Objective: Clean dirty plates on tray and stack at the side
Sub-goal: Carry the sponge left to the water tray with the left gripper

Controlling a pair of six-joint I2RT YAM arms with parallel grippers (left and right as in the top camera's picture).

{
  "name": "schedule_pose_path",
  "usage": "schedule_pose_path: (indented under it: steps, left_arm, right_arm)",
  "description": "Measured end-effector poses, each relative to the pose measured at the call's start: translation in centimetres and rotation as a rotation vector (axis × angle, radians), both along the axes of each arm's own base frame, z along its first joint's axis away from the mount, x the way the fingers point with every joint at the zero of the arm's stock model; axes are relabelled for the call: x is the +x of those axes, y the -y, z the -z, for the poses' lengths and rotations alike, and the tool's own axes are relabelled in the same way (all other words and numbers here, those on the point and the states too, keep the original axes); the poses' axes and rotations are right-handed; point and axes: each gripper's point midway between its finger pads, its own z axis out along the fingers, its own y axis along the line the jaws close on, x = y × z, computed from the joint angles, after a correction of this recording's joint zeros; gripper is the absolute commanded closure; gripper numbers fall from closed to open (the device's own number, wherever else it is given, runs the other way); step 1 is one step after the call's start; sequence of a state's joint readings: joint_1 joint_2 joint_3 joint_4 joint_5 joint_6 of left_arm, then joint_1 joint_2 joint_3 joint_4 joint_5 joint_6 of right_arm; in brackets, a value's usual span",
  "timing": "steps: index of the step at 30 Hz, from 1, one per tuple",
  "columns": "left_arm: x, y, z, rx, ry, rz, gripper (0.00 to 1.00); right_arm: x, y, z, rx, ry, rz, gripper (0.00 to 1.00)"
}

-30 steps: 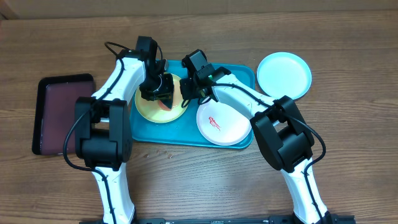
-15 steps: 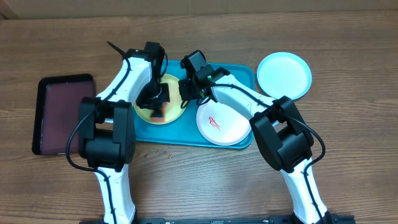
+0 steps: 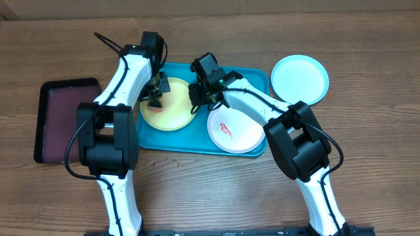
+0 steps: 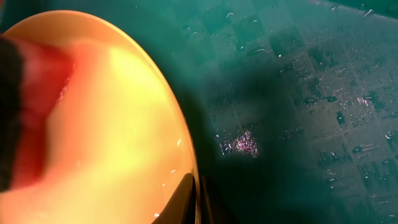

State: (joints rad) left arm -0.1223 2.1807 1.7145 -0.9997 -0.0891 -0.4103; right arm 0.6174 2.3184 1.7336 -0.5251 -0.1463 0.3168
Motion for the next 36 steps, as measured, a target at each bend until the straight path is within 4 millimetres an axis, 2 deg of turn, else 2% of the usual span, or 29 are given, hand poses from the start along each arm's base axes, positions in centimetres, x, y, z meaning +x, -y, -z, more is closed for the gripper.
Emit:
schedule_pose_path:
  steps: [3, 6, 10, 14, 19, 24, 27, 29, 33, 36]
  left_arm:
    - [0.7, 2.8, -0.1, -0.151, 0.023, 0.058, 0.96]
    - [0.1, 4.7, 0.1, -0.243, 0.005, 0.101, 0.96]
    - [-1.4, 6.1, 0.5, -0.295, -0.048, 0.155, 0.96]
    - [-3.3, 6.0, 0.7, -0.294, -0.119, 0.194, 0.96]
    - [-4.9, 3.4, 1.0, -0.175, -0.191, 0.158, 0.96]
    - [-5.9, -1.3, 0.9, 0.016, -0.242, 0.052, 0.96]
    - [-5.9, -3.8, 0.2, 0.108, -0.243, -0.017, 0.96]
    - [-5.5, -4.4, -0.3, 0.13, -0.222, -0.052, 0.96]
    - [-4.6, -5.1, -2.3, 0.16, -0.141, -0.109, 0.96]
    - [-3.9, -5.8, -5.8, 0.176, -0.032, -0.143, 0.96]
  right_arm:
    - [0.0, 0.0, 0.0, 0.0, 0.0, 0.0, 0.96]
    - [0.0, 0.0, 0.0, 0.0, 0.0, 0.0, 0.96]
    - [0.0, 0.0, 0.0, 0.0, 0.0, 0.0, 0.96]
    - [0.0, 0.0, 0.0, 0.0, 0.0, 0.0, 0.96]
    - [0.0, 0.0, 0.0, 0.001, 0.0, 0.0, 0.96]
    - [0.0, 0.0, 0.0, 0.002, -0.001, -0.001, 0.96]
    - [0.0, 0.0, 0.0, 0.002, -0.002, -0.001, 0.96]
    - [0.0, 0.0, 0.0, 0.002, -0.002, 0.0, 0.96]
    - [-0.1, 0.0, 0.0, 0.0, -0.004, -0.001, 0.96]
    - [-0.4, 0.3, -0.1, -0.014, -0.025, 0.0, 0.96]
